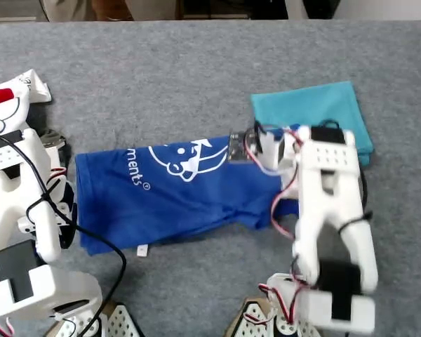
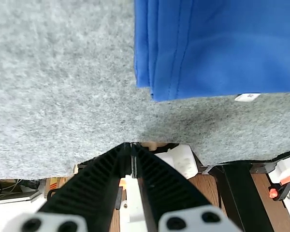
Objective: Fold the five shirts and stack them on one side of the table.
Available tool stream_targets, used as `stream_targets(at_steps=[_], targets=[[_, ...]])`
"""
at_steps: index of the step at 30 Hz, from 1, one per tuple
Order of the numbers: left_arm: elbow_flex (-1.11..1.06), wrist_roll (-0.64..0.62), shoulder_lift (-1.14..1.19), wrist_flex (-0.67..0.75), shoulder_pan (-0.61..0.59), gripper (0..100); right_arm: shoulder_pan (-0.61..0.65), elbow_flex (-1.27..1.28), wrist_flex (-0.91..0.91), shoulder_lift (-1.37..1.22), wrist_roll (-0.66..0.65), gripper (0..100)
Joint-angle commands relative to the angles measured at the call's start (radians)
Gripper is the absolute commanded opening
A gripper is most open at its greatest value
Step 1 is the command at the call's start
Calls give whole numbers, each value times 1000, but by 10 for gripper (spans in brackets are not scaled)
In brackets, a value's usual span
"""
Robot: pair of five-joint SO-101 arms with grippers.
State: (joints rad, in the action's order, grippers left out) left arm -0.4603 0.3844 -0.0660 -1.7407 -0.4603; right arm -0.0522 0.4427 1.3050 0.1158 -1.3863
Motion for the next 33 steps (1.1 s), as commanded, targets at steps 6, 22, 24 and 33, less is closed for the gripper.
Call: stream_targets(at_steps=[6, 22, 24, 33], targets=[[34, 2, -10, -17, -3, 18, 105, -292, -15, -274, 5, 5], [86, 49, -5, -17, -8, 18, 111, -538, 270, -340, 169, 200], [100, 52, -4, -17, -8, 18, 91, -516, 315, -292, 172, 25], [109, 54, -4, -17, -3, 18, 31, -131, 172, -107, 112, 3]])
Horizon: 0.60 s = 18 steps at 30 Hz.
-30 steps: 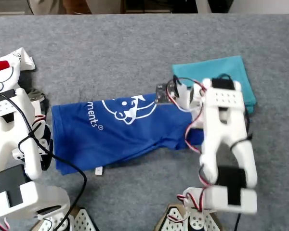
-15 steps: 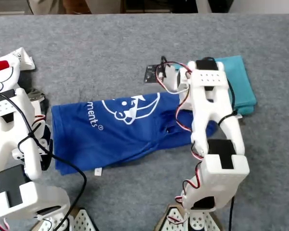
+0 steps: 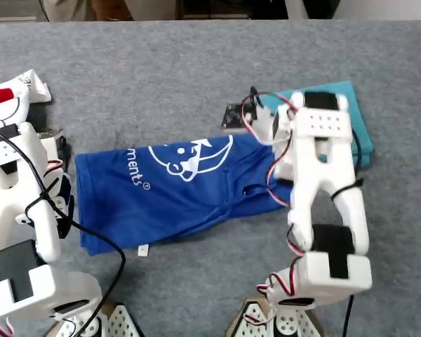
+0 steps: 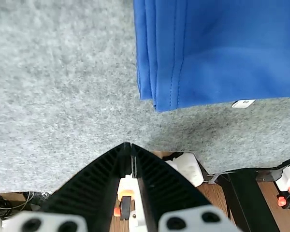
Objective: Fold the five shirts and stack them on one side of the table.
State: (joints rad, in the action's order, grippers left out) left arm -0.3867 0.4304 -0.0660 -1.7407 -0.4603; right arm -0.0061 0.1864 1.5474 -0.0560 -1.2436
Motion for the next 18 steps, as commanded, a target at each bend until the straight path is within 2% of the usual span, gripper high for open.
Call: stream_targets(at_steps=[1, 6, 11, 18], targets=[[35, 8, -4, -17, -3, 18, -10, 174, -115, 70, -34, 2], [37, 8, -4, -17, 0, 18, 27, 334, -394, 71, -2, 2], [37, 8, -10, -17, -5, 18, 30, 351, -583, 50, 14, 2], [37, 8, -10, -17, -3, 18, 31, 223, -621, 18, 124, 2]])
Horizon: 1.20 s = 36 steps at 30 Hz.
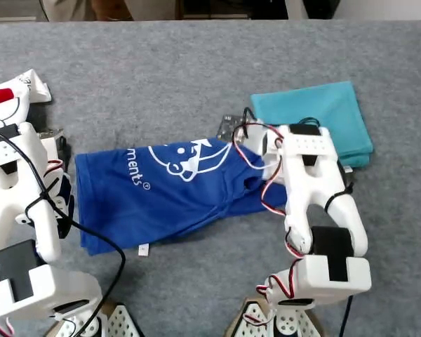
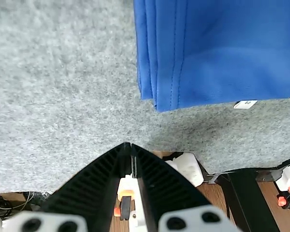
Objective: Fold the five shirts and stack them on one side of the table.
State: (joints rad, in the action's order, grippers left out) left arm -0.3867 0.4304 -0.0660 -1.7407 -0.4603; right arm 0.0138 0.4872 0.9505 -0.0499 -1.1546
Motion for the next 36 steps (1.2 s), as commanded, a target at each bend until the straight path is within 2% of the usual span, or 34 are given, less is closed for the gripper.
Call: stream_targets(at_steps=[1, 6, 12, 19, 23, 28, 33, 36], targets=[[37, 8, -10, -17, -3, 18, 12, -91, -28, 12, 41, 2], [34, 6, -10, -17, -2, 18, 53, -114, -83, 10, 46, 2], [35, 5, -12, -17, -3, 18, 134, -81, -249, 7, 138, 2], [35, 6, -12, -17, -9, 18, 113, -148, -233, 16, 267, 2], [35, 6, -12, -17, -9, 18, 68, -159, -43, 105, 232, 2], [35, -3, -44, -17, -11, 18, 54, -113, 269, 306, 100, 1], [12, -3, -211, -17, -5, 18, 54, 96, 273, 499, 17, 1], [-34, 5, -303, -17, -2, 18, 96, 216, 153, 522, 32, 2]])
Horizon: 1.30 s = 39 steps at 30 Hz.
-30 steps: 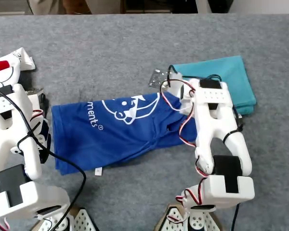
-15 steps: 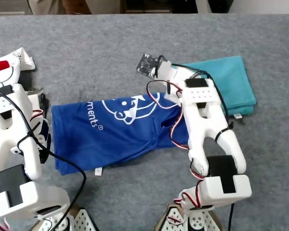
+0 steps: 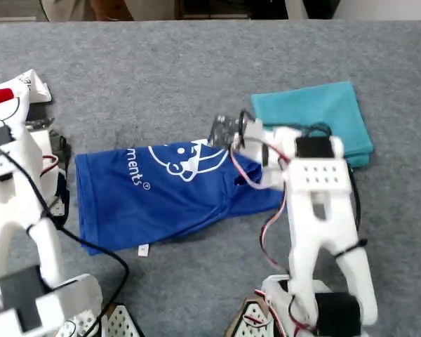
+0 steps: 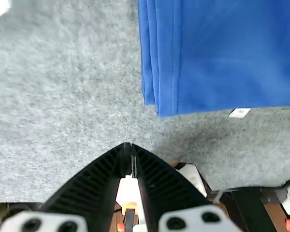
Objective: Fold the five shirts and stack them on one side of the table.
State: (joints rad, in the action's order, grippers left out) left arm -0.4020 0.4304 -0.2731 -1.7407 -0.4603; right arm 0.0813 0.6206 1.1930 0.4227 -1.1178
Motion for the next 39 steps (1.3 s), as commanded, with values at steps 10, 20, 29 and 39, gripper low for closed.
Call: stream_targets(at_steps=[10, 20, 29, 39], targets=[[-84, 2, -157, -15, -9, 18, 160, 10, -511, -344, 270, 2], [-84, 6, -157, -15, -9, 18, 162, -529, -261, -638, 460, 2], [-89, 6, -156, -2, -8, 18, 159, -697, 298, -495, 315, 2], [-86, 6, -153, 12, -2, 18, 160, -217, 281, -157, 235, 2]])
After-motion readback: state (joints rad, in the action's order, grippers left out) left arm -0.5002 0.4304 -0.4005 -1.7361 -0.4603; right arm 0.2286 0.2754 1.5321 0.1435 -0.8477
